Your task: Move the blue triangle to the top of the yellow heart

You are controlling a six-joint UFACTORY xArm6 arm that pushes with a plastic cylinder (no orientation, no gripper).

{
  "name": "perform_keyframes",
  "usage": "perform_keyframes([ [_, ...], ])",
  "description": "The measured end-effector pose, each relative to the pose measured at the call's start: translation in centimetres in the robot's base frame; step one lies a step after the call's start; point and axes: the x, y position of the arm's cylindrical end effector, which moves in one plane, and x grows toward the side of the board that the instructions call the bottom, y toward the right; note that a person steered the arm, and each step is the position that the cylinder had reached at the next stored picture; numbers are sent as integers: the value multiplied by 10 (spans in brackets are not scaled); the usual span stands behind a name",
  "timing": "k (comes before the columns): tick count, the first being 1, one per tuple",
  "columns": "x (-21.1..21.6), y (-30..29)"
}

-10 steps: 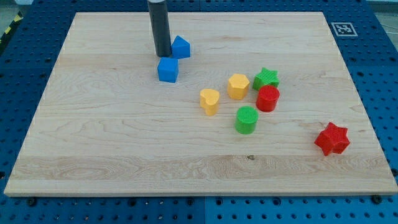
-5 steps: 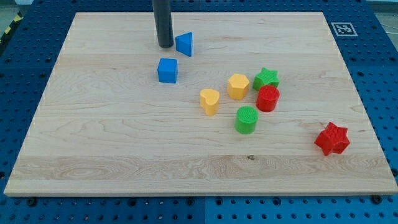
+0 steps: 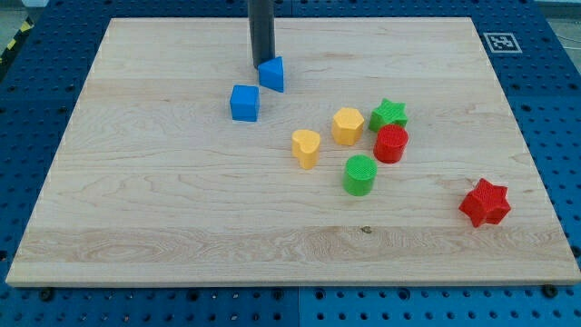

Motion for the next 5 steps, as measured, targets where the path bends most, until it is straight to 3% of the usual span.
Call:
perform_keyframes([
  [3,77,11],
  [5,83,12],
])
